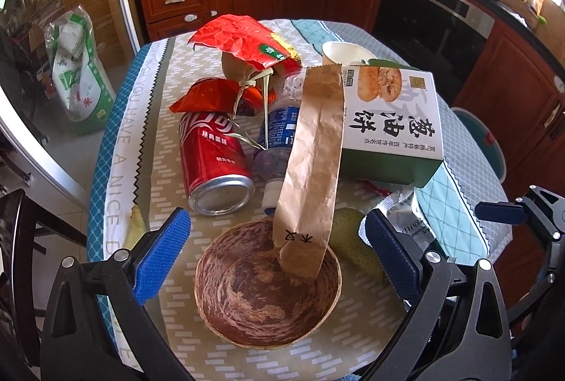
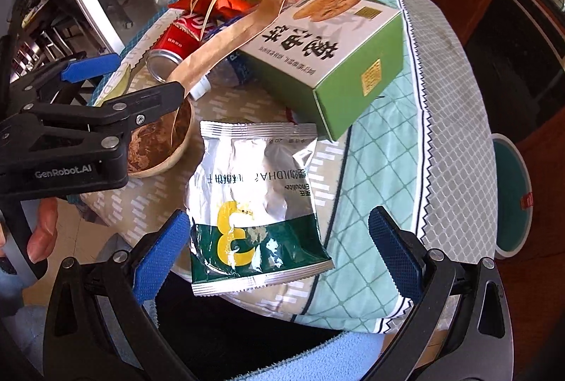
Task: Collect trash
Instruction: 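Grasp the brown paper strip with the left tool while the right tool grasps the silver snack bag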
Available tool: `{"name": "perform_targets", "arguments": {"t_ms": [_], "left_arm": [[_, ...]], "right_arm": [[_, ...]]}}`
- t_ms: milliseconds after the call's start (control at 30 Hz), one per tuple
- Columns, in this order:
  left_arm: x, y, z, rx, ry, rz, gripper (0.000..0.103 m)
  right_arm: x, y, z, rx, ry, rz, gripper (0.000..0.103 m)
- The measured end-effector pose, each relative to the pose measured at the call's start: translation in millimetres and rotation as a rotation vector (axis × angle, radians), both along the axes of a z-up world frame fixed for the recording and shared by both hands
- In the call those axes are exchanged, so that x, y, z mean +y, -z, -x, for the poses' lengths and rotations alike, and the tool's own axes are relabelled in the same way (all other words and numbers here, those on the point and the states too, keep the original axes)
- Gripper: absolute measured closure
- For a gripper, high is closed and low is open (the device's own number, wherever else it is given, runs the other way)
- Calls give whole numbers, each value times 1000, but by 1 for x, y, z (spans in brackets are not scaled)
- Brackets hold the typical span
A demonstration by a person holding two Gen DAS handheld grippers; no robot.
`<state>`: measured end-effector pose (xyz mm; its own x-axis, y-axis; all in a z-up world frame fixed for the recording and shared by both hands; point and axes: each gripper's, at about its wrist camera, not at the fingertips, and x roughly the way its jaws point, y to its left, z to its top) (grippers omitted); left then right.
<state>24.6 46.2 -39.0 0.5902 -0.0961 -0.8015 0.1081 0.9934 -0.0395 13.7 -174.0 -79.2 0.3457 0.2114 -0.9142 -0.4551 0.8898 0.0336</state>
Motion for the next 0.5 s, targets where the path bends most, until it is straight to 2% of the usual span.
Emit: {"name": "perform_targets", "arguments": {"t_ms": [300, 367, 400, 467, 500], "left_arm": [[34, 7, -13, 30, -31, 41, 4], [31, 6, -15, 30, -19, 37, 4], [29, 6, -16, 30, -9, 33, 4], [22, 6, -18, 33, 13, 30, 4], [18, 6, -18, 35, 26, 31, 4]], "right_arm": [[13, 43, -23, 147, 1, -47, 6], [7, 43, -24, 152, 19, -99, 17], [3, 42, -25, 156, 27, -122, 31], [-2, 39, -25, 165, 37, -163, 45], [-4, 37, -24, 167, 36, -180, 57]]}}
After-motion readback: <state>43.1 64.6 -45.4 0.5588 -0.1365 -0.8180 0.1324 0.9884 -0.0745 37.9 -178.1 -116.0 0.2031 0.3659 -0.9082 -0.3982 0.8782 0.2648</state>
